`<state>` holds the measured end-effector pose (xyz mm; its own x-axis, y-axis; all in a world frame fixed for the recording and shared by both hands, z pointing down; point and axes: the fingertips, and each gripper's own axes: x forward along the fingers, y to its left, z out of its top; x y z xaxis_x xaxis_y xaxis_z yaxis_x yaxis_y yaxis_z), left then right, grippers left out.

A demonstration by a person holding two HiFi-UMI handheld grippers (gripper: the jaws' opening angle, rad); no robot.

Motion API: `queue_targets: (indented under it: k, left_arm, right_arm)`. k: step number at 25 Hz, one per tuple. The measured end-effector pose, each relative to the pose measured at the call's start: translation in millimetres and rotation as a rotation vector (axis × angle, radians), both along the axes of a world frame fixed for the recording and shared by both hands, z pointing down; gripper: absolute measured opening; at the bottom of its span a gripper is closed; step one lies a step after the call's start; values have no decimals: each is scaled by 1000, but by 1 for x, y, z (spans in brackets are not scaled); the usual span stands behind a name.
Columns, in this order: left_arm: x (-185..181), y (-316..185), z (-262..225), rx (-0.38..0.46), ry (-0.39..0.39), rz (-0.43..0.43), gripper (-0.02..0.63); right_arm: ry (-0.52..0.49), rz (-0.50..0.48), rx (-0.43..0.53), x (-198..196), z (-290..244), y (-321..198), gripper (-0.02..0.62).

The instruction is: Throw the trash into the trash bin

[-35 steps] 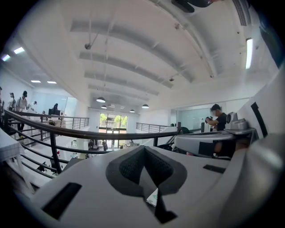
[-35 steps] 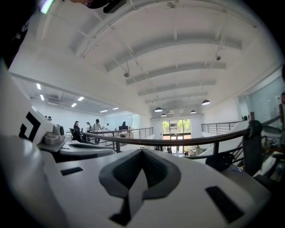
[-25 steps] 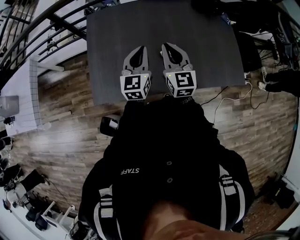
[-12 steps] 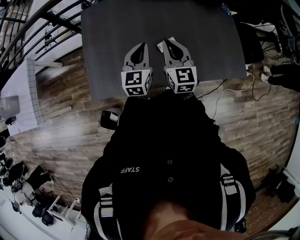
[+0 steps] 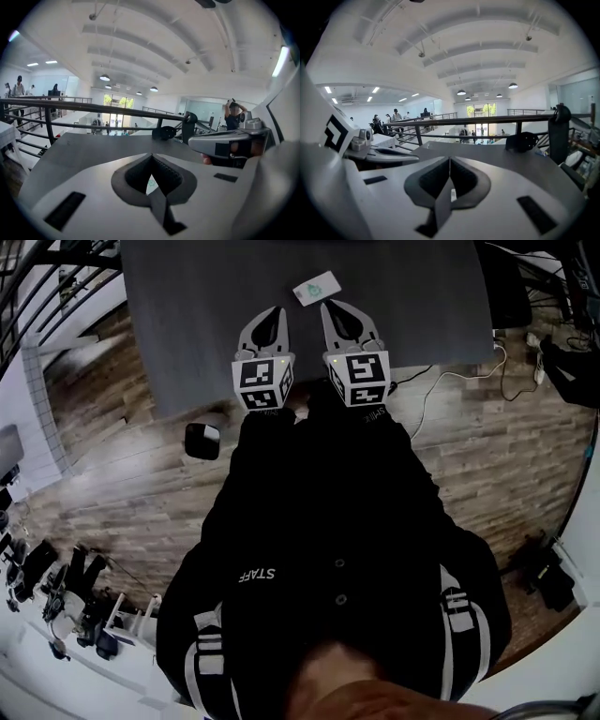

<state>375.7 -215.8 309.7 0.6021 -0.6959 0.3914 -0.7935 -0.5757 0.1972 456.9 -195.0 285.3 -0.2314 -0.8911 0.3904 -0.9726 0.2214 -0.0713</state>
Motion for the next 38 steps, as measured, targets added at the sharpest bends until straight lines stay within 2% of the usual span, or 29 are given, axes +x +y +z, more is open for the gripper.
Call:
queue_targets:
  k: [6,12,18,29,33,38]
  left_arm:
    - [10,-5,70,-114,-56,1,0]
    - [22,-10,117,-169,-110,28,0]
    - [25,-25,142,-178,-143,45,1]
    - [56,-51,174,-187,-222,142,8]
    - [64,-56,187,-192,-235,185,82]
    - [73,-57,204,-197,-247,297,192]
  right_arm:
    - [-18,-17,-118,11,62,-8,17]
    - [-24,-48,-179,20,98,-11,17]
    - [-23,-65,-223,24,126,-16,17]
    - [-57,-76,-275,42,154,-28,17]
    - [-69,-74,-285,47,162,-34,17]
    - [-67,-72,-294,52,171,-39,17]
